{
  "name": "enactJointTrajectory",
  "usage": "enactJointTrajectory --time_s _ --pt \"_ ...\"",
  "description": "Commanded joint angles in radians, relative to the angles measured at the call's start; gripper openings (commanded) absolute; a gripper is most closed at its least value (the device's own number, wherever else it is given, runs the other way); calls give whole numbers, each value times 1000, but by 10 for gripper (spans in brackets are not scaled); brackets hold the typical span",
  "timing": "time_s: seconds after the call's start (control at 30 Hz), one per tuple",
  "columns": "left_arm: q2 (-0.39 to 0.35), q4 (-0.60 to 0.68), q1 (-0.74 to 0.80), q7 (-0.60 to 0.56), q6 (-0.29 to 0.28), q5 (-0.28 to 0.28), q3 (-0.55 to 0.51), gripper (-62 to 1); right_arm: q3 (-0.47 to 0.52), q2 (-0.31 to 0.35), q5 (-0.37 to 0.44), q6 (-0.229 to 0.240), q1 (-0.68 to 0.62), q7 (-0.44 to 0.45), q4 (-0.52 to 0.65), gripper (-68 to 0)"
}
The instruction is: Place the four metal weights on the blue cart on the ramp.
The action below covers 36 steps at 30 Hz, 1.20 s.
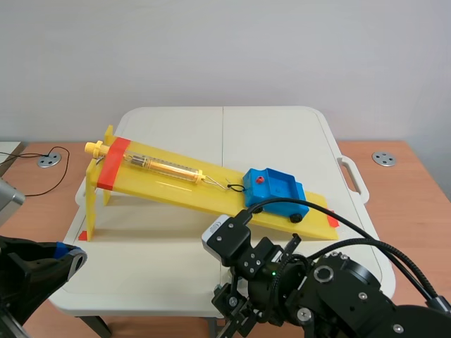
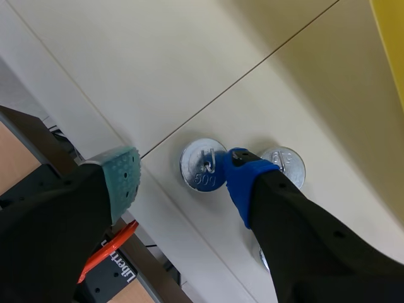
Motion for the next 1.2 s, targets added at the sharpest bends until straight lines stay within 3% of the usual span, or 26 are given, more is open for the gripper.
enactJointTrajectory --time_s 0.0,0.4,0.5,0.67,0.87,1.0,1.17 --pt "5 73 -20 -85 -21 -74 -18 -558 -6 -31 14 -40 75 112 42 -428" --pt "5 73 -20 -85 -21 -74 -18 -558 -6 -27 14 -41 75 84 36 -627" --pt "5 73 -20 -85 -21 -74 -18 -558 -6 -24 14 -66 75 74 35 -627" --pt "5 73 -20 -85 -21 -74 -18 -558 -6 -15 14 -66 76 74 9 -669" --pt "5 73 -20 -85 -21 -74 -18 -558 -5 5 16 -67 75 90 0 -669" --pt "5 73 -20 -85 -21 -74 -18 -558 21 32 95 -66 69 79 56 -669" --pt "5 73 -20 -85 -21 -74 -18 -558 101 80 206 -58 7 24 229 -669"
